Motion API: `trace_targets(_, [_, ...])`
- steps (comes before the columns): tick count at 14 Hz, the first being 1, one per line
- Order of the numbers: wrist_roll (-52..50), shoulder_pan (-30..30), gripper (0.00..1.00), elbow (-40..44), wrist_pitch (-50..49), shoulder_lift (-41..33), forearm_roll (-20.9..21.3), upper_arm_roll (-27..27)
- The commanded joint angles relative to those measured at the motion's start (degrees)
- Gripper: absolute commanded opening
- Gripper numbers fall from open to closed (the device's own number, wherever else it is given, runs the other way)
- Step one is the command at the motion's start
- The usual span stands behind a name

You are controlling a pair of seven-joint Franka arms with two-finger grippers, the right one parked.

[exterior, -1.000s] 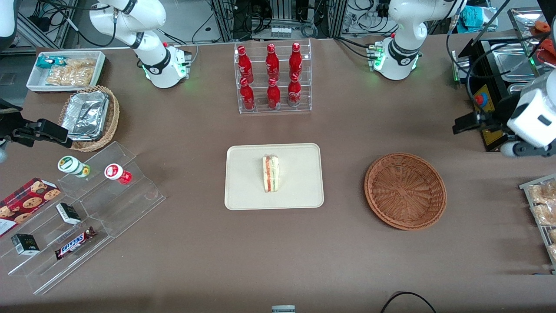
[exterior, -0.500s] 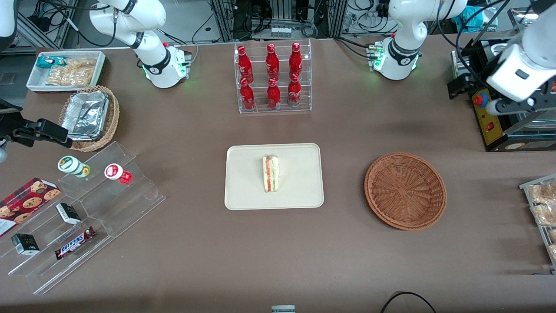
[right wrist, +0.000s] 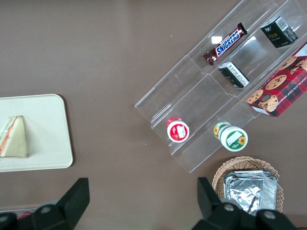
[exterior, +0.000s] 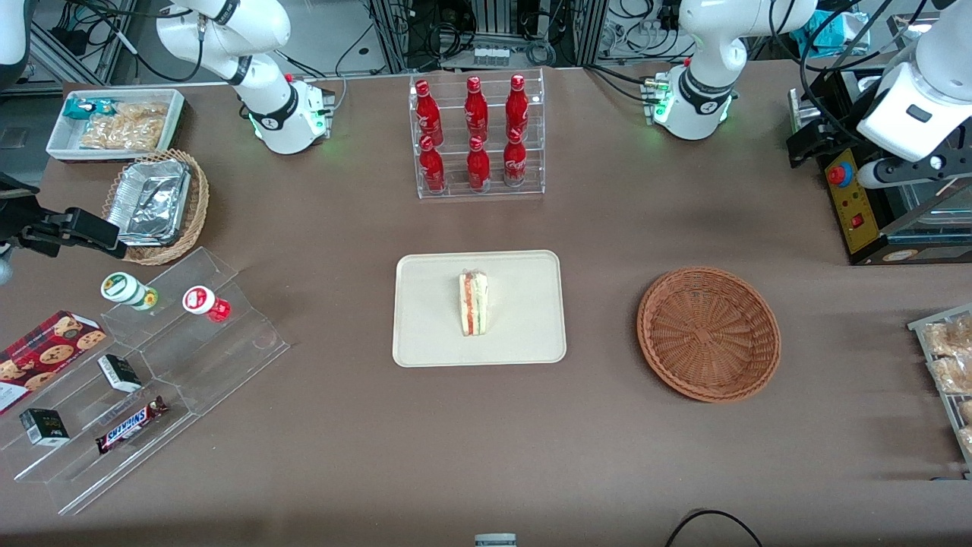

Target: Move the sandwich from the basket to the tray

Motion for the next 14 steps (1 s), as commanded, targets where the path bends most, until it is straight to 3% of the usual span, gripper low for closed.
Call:
trace_targets(1, [-0.03,-0.26,1.0,10.02,-1.32,8.05,0.98,0.0])
trace_targets(14, [0.67,-0.26,1.0,10.04,-1.49,7.02,1.68,-0.09])
